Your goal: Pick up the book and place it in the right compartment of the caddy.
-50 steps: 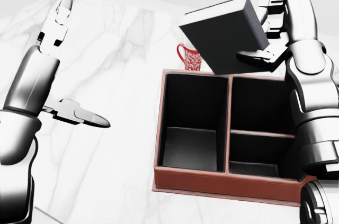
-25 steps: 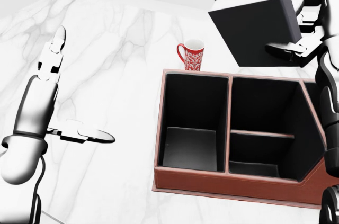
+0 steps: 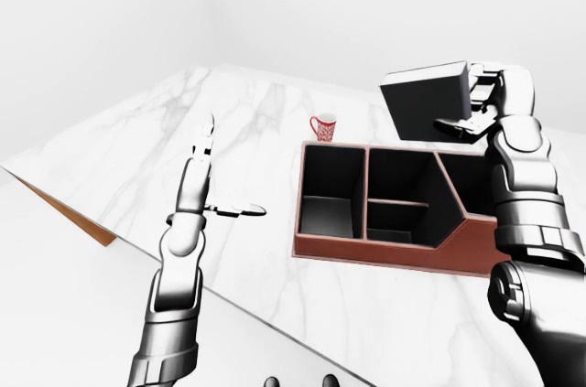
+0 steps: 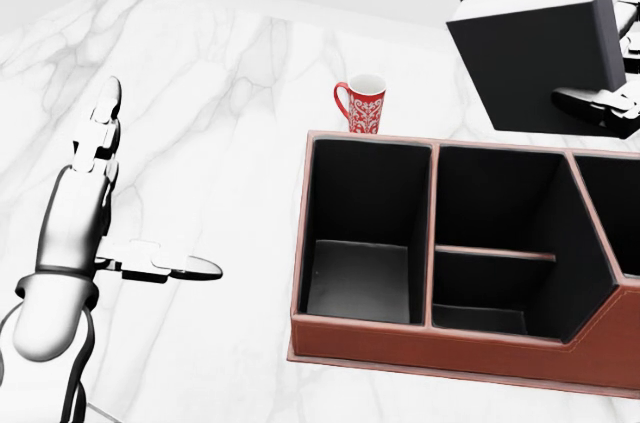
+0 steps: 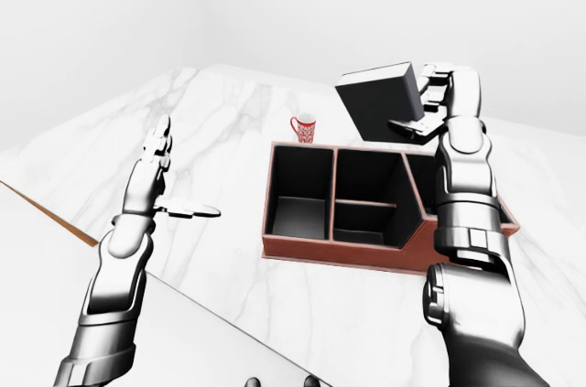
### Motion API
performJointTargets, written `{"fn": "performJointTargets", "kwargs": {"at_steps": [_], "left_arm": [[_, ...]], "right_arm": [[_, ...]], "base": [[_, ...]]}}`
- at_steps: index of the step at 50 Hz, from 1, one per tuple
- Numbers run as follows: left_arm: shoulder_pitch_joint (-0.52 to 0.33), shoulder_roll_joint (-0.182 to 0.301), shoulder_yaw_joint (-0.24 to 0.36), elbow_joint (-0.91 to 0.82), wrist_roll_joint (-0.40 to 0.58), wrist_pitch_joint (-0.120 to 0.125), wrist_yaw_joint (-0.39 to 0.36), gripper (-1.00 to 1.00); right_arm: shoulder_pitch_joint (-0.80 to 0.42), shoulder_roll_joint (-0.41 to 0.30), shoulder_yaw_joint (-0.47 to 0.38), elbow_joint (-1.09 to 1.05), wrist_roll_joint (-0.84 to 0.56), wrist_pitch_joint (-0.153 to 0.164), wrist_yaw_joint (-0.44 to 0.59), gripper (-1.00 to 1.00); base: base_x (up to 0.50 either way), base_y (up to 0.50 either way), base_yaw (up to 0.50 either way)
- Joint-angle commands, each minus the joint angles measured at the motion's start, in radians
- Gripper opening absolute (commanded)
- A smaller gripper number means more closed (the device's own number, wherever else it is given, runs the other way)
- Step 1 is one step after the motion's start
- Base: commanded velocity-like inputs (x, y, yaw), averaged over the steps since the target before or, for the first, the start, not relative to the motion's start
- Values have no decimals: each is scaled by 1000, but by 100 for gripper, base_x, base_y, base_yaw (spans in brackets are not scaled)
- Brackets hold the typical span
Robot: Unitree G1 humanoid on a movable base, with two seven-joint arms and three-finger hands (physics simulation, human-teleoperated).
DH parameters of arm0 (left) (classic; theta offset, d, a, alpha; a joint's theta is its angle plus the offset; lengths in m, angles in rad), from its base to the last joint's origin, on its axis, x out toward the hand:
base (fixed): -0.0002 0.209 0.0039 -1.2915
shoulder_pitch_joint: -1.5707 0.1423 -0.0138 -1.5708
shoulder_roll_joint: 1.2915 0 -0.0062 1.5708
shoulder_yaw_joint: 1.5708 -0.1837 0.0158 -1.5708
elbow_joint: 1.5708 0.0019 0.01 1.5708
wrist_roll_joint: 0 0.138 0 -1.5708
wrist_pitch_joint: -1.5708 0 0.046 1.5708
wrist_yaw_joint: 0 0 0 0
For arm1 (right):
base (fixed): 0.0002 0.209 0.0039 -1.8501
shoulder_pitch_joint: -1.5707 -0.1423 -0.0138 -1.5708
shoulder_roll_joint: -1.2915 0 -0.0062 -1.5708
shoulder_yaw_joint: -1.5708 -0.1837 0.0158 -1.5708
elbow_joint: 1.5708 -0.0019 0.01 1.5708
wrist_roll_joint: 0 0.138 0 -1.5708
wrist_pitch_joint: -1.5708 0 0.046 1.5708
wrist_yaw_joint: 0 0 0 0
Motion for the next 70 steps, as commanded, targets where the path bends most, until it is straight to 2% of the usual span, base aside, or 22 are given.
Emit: {"fn": "performJointTargets", "kwargs": {"at_steps": [1, 13, 16, 21, 22, 23, 26, 35, 37, 41, 44, 46, 47, 49, 54, 63, 64, 65, 67, 69, 70], "left_arm": [[7, -7, -2, -8, -19, 6, 6, 100], [9, -7, -2, -9, -18, 6, 9, 100], [12, -7, -3, 0, -14, -5, 11, 100], [13, -9, -5, -14, -9, 5, 8, 100], [15, -10, -6, -8, -8, -3, 9, 100], [14, -10, -6, -14, -7, 3, 8, 100], [16, -10, -6, -8, -6, -4, 9, 100], [20, -14, -12, -17, 3, -2, 7, 100], [20, -13, -11, -4, 4, -12, 8, 100], [20, -13, -11, -4, 7, -14, 8, 100], [22, -15, -14, -5, 9, -15, 7, 100], [23, -17, -17, -6, 12, -15, 7, 100], [23, -17, -17, -5, 13, -15, 7, 100], [23, -18, -17, -7, 15, -15, 6, 100], [20, -19, -19, -19, 18, -3, 3, 100], [24, -19, -19, -16, 22, -10, 1, 100], [25, -19, -19, -13, 22, -14, 2, 100], [27, -20, -20, -10, 23, -18, 3, 100], [28, -21, -20, -7, 24, -21, 4, 100], [30, -21, -21, -5, 25, -25, 5, 100], [31, -22, -22, -8, 26, -23, 4, 100]], "right_arm": [[30, -43, -42, -48, 6, 11, -20, -100], [73, -71, -63, -60, 17, 5, -20, -100], [88, -85, -74, -74, 24, 13, -20, -100], [105, -105, -87, -86, 34, 18, -17, -100], [109, -109, -89, -87, 35, 18, -17, -100], [112, -111, -90, -92, 35, 19, -16, -100], [124, -122, -98, -99, 38, 19, -14, -100], [127, -165, -115, -76, 46, 15, -11, -100], [126, -172, -117, -62, 46, 6, -10, -100], [137, -191, -125, -59, 51, 8, -9, -100], [143, -201, -131, -42, 54, -6, -8, -100], [177, -189, -137, -9, 55, -69, -18, -100], [181, -190, -137, -3, 57, -77, -19, -100], [185, -194, -137, 3, 58, -82, -21, -100], [193, -203, -140, -6, 61, -71, -23, -100], [201, -215, -144, 35, 61, -98, -26, -100], [189, -227, -143, 37, 61, -82, -20, -100], [198, -221, -143, 50, 60, -104, -24, -100], [197, -221, -141, 80, 58, -128, -26, -100], [178, -236, -137, 99, 57, -120, -21, -100], [186, -230, -137, 120, 57, -148, -25, -100]], "base": [[0, 0, 0], [0, 0, 0], [0, 0, 0], [0, 0, 0], [0, 0, 0], [0, 0, 0], [0, 0, 0], [0, 0, 0], [0, 0, 0], [0, 0, 0], [0, 0, 0], [0, 0, 0], [0, 0, 0], [0, 0, 0], [0, 0, 0], [0, 0, 0], [0, 0, 0], [0, 0, 0], [0, 0, 0], [0, 0, 0], [0, 0, 0]]}}
